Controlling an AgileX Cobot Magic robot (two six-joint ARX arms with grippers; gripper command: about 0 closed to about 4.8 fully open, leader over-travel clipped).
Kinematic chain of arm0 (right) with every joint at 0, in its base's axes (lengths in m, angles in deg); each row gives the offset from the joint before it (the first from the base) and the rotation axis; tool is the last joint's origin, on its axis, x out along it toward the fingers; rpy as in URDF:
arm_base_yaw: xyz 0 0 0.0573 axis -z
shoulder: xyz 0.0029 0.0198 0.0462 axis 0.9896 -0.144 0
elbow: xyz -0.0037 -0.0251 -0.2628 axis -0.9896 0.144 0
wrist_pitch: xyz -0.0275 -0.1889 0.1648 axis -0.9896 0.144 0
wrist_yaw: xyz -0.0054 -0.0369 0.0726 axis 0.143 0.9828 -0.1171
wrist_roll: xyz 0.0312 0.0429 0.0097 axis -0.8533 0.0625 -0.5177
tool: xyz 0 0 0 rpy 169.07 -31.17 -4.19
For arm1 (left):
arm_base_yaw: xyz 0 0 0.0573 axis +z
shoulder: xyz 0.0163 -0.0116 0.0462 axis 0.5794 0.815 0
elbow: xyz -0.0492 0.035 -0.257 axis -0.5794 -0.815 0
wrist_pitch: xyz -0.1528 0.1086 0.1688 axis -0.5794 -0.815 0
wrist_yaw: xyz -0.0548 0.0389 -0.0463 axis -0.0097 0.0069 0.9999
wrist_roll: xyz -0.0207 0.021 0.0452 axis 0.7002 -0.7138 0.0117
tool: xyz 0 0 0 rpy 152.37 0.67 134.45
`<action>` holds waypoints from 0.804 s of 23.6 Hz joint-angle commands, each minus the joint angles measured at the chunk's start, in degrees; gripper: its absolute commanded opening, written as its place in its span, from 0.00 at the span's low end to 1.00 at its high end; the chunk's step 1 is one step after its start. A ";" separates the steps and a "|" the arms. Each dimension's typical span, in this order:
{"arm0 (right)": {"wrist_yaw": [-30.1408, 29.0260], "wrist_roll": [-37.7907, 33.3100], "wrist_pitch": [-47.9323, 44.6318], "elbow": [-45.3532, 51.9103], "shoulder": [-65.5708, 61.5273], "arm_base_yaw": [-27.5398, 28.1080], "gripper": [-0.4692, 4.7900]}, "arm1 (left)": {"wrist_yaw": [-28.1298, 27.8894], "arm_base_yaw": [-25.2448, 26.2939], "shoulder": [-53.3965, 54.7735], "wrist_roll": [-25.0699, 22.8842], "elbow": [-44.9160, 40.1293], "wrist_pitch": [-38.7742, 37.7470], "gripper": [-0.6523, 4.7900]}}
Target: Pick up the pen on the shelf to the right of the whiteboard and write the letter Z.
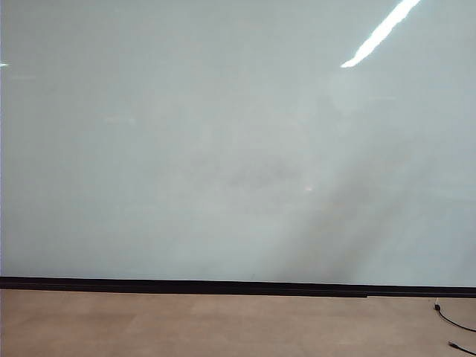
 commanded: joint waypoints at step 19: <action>20.46 0.00 4.48 -0.28 -0.04 0.09 0.07 | 0.02 -0.02 0.02 -0.24 0.13 0.61 0.11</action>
